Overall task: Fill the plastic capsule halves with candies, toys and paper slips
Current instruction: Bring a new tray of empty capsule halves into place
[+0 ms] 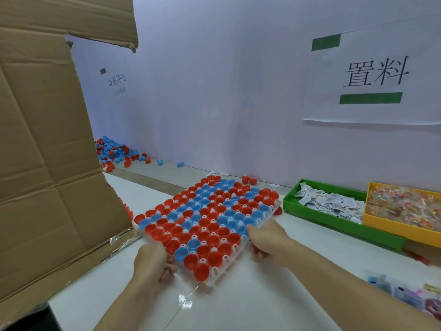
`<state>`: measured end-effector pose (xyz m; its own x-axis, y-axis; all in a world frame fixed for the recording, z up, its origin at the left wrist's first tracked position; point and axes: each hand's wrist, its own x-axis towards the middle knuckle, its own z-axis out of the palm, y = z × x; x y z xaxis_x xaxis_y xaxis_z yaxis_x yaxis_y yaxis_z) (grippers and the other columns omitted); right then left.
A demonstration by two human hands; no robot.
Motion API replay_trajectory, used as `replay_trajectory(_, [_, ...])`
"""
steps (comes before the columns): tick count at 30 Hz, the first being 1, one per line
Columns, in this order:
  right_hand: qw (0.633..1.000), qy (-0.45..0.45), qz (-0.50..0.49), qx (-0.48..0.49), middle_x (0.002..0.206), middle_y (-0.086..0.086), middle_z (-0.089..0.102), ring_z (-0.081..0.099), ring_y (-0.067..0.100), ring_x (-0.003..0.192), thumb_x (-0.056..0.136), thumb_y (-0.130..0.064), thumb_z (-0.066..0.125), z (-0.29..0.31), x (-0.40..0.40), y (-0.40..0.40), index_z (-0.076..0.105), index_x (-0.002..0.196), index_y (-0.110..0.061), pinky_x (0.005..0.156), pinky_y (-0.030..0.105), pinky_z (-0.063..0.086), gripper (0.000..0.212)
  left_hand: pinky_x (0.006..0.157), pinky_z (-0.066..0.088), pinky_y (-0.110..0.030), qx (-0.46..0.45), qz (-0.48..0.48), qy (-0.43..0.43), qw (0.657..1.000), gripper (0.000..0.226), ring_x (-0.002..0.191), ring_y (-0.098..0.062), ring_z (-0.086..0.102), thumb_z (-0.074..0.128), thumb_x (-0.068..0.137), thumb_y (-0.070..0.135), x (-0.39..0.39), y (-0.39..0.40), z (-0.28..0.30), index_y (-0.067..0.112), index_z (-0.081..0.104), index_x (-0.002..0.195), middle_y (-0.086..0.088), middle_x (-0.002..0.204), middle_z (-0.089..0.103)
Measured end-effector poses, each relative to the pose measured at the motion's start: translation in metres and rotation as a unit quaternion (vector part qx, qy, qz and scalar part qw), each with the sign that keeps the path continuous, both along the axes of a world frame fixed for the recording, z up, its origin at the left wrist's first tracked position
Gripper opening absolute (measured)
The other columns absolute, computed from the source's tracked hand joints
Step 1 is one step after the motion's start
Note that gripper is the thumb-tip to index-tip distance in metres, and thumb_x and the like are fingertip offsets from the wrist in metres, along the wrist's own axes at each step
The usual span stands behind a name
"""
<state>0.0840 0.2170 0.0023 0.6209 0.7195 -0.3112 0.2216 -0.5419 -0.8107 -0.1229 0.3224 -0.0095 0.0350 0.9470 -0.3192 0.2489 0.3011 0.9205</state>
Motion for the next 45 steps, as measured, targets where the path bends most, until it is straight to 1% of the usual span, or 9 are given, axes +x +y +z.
replay_trajectory(5, [0.989, 0.137, -0.042, 0.046, 0.059, 0.007, 0.061, 0.049, 0.016, 0.053, 0.106, -0.026, 0.043, -0.001, -0.003, -0.002, 0.056, 0.1, -0.01, 0.048, 0.023, 0.039, 0.022, 0.034, 0.03, -0.021, -0.014, 0.0, -0.002, 1.0, 0.027, 0.042, -0.017, 0.043, 0.039, 0.102, 0.015, 0.002, 0.001, -0.001, 0.0, 0.055, 0.085, -0.018, 0.074, 0.058])
replay_trajectory(10, [0.978, 0.183, -0.059, 0.081, 0.092, 0.013, 0.075, 0.068, 0.02, 0.072, 0.105, -0.023, 0.043, 0.003, -0.015, -0.002, 0.054, 0.123, -0.014, 0.053, 0.022, 0.049, 0.023, 0.048, 0.037, -0.028, 0.011, 0.012, -0.012, 1.0, 0.033, 0.063, -0.03, 0.059, 0.041, 0.104, 0.025, 0.002, -0.002, -0.004, 0.001, 0.06, 0.091, -0.024, 0.086, 0.069])
replay_trajectory(16, [0.972, 0.192, -0.083, 0.105, 0.082, 0.009, 0.076, 0.074, 0.018, 0.072, 0.104, -0.034, 0.046, 0.003, -0.026, -0.003, 0.055, 0.108, -0.02, 0.061, 0.024, 0.057, 0.017, 0.067, 0.048, -0.034, -0.007, 0.042, -0.046, 0.998, 0.042, 0.08, -0.031, 0.063, 0.036, 0.104, 0.047, 0.004, -0.003, -0.001, 0.014, 0.057, 0.088, -0.014, 0.085, 0.067])
replay_trajectory(20, [0.969, 0.192, -0.102, 0.121, 0.079, 0.006, 0.076, 0.075, 0.015, 0.066, 0.102, -0.036, 0.05, 0.002, -0.033, -0.006, 0.058, 0.104, -0.019, 0.057, 0.023, 0.055, 0.019, 0.067, 0.044, -0.034, 0.01, 0.053, -0.001, 0.999, 0.049, 0.088, -0.033, 0.063, 0.026, 0.106, 0.045, 0.008, -0.006, -0.004, 0.008, 0.058, 0.106, -0.018, 0.096, 0.067])
replay_trajectory(26, [0.956, 0.206, -0.137, 0.161, 0.076, 0.003, 0.077, 0.074, 0.013, 0.061, 0.1, -0.033, 0.056, 0.006, -0.038, -0.015, 0.063, 0.099, -0.017, 0.062, 0.028, 0.062, 0.018, 0.096, 0.049, -0.049, 0.037, 0.07, 0.02, 0.997, 0.048, 0.105, -0.036, 0.06, 0.023, 0.107, 0.039, 0.012, -0.021, -0.002, 0.005, 0.055, 0.117, -0.02, 0.11, 0.064])
replay_trajectory(32, [0.944, 0.237, -0.134, 0.184, 0.07, 0.003, 0.076, 0.075, 0.015, 0.063, 0.099, -0.03, 0.059, 0.009, -0.043, -0.035, 0.066, 0.099, -0.014, 0.057, 0.028, 0.06, 0.018, 0.066, 0.054, -0.04, 0.02, 0.068, 0.004, 0.997, 0.047, 0.094, -0.039, 0.064, 0.025, 0.107, 0.042, 0.007, -0.029, -0.001, 0.007, 0.054, 0.116, -0.023, 0.105, 0.065])
replay_trajectory(37, [0.938, 0.256, -0.133, 0.191, 0.074, 0.006, 0.077, 0.076, 0.018, 0.066, 0.1, -0.025, 0.057, 0.009, -0.054, -0.055, 0.067, 0.099, -0.011, 0.058, 0.03, 0.06, 0.017, 0.091, 0.054, -0.053, -0.012, 0.068, -0.019, 0.997, 0.048, 0.099, -0.044, 0.066, 0.027, 0.106, 0.045, -0.001, -0.047, 0.007, 0.008, 0.057, 0.109, -0.027, 0.103, 0.067])
replay_trajectory(43, [0.942, 0.259, -0.15, 0.154, 0.067, 0.005, 0.075, 0.074, 0.017, 0.059, 0.101, -0.028, 0.055, 0.004, -0.065, -0.077, 0.066, 0.094, -0.01, 0.053, 0.027, 0.058, 0.022, 0.07, 0.051, -0.026, -0.004, 0.072, 0.0, 0.997, 0.021, 0.075, -0.031, 0.053, 0.045, 0.104, 0.011, -0.01, -0.043, 0.011, -0.008, 0.052, 0.111, -0.02, 0.081, 0.053])
replay_trajectory(45, [0.945, 0.259, -0.141, 0.141, 0.067, 0.005, 0.075, 0.075, 0.018, 0.06, 0.101, -0.03, 0.055, 0.003, -0.067, -0.084, 0.066, 0.093, -0.009, 0.055, 0.028, 0.059, 0.025, 0.094, 0.045, -0.035, -0.037, 0.084, -0.014, 0.996, 0.02, 0.098, -0.038, 0.055, 0.051, 0.1, 0.006, -0.014, -0.044, 0.009, -0.006, 0.049, 0.115, -0.025, 0.102, 0.057])
